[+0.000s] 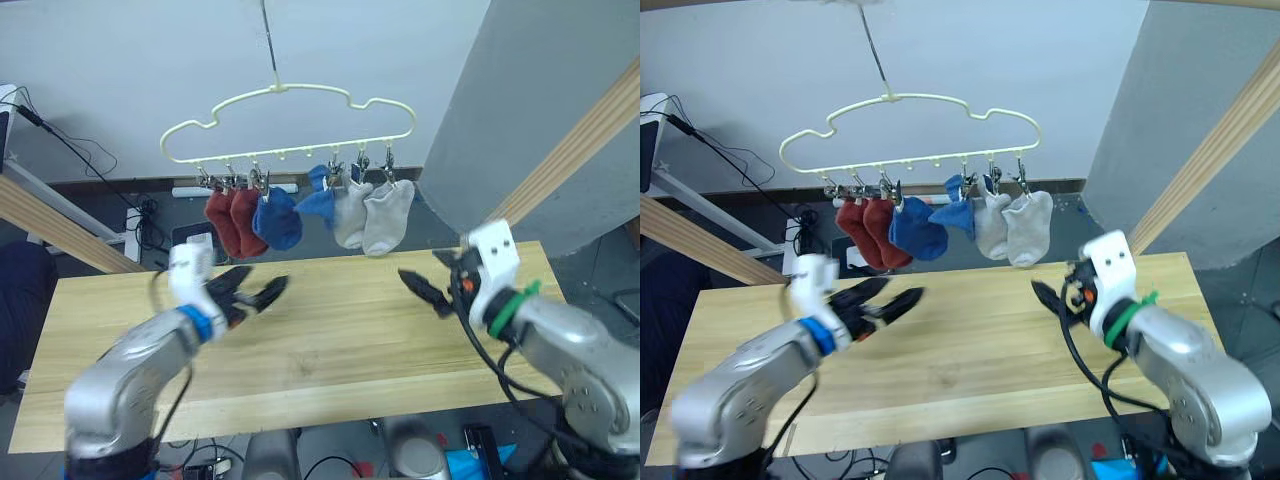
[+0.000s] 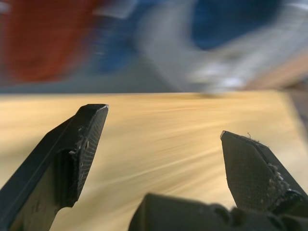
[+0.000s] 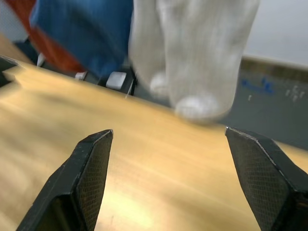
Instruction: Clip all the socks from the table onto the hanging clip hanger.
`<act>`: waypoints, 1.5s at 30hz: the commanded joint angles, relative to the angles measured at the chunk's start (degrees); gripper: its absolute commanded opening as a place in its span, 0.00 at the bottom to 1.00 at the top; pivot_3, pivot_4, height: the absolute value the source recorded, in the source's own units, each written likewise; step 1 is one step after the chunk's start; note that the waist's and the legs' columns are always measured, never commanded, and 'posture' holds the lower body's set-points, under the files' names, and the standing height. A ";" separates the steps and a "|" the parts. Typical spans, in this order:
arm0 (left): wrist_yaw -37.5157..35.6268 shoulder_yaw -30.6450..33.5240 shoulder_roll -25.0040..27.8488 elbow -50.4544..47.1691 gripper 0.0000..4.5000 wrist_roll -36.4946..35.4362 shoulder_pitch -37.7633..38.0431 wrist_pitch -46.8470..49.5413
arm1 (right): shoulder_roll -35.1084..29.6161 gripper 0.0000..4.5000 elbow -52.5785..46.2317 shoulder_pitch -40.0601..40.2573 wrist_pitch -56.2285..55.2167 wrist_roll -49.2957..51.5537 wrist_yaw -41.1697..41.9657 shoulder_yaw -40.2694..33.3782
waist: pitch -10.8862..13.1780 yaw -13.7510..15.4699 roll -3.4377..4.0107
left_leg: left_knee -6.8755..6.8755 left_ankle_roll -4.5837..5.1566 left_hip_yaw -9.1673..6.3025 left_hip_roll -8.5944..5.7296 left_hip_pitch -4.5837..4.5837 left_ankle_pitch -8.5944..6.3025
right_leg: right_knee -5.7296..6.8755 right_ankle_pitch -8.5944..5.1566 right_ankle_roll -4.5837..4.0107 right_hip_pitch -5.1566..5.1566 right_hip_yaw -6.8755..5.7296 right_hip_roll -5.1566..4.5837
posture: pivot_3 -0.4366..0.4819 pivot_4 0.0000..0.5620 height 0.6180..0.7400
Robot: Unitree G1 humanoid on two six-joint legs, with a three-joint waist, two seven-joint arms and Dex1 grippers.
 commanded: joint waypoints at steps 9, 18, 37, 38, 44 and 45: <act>4.68 4.33 -3.33 -1.78 0.96 6.54 10.67 -15.76 | -2.20 0.86 8.79 14.93 -25.99 -2.80 5.44 1.83 | -3.31 2.03 -0.67 | 0.06 -0.12 -0.06 0.03 0.21 0.21 | -0.01 0.18 0.02 0.25 -0.04 0.07 | 0.35 0.34 1.00; 4.78 6.23 -5.06 -2.98 0.96 7.45 17.53 -22.34 | -3.21 0.86 13.31 20.85 -33.79 -2.98 6.65 1.24 | -5.03 3.50 -0.66 | 0.06 -0.09 -0.06 0.04 0.33 0.24 | 0.00 0.21 -0.04 0.41 -0.05 0.10 | 0.40 0.30 1.00; -1.22 5.47 -10.40 1.12 0.96 10.93 39.19 -37.88 | -7.42 0.86 11.71 34.79 -38.77 0.57 11.91 -0.10 | -7.32 5.03 -0.74 | 0.01 -0.07 0.02 0.08 1.02 0.22 | -0.10 -0.17 -0.60 1.11 -0.09 0.03 | 0.42 0.29 1.00; -1.51 4.88 -10.99 1.53 0.96 11.62 40.07 -39.23 | -6.16 0.86 11.67 36.00 -40.42 0.85 11.54 -0.57 | -7.42 5.04 -0.77 | -0.01 -0.06 0.04 0.09 1.02 0.18 | -0.10 -0.24 -0.62 1.11 -0.08 0.03 | 0.42 0.28 1.00; -2.00 3.23 -11.86 3.05 0.96 13.08 41.24 -42.41 | -5.23 0.86 12.37 41.82 -43.33 -1.04 10.95 -0.51 | -7.74 5.51 -0.80 | 0.01 -0.05 0.03 0.11 1.08 0.14 | -0.08 -0.28 -0.64 1.11 -0.11 0.04 | 0.41 0.28 1.00; -1.98 3.15 -11.61 3.11 0.96 13.01 40.92 -42.31 | -4.60 0.86 12.75 42.73 -44.54 -0.83 11.09 -0.67 | -7.76 5.52 -0.82 | 0.02 -0.06 0.01 0.12 1.13 0.14 | -0.08 -0.28 -0.65 1.13 -0.12 0.03 | 0.39 0.28 1.00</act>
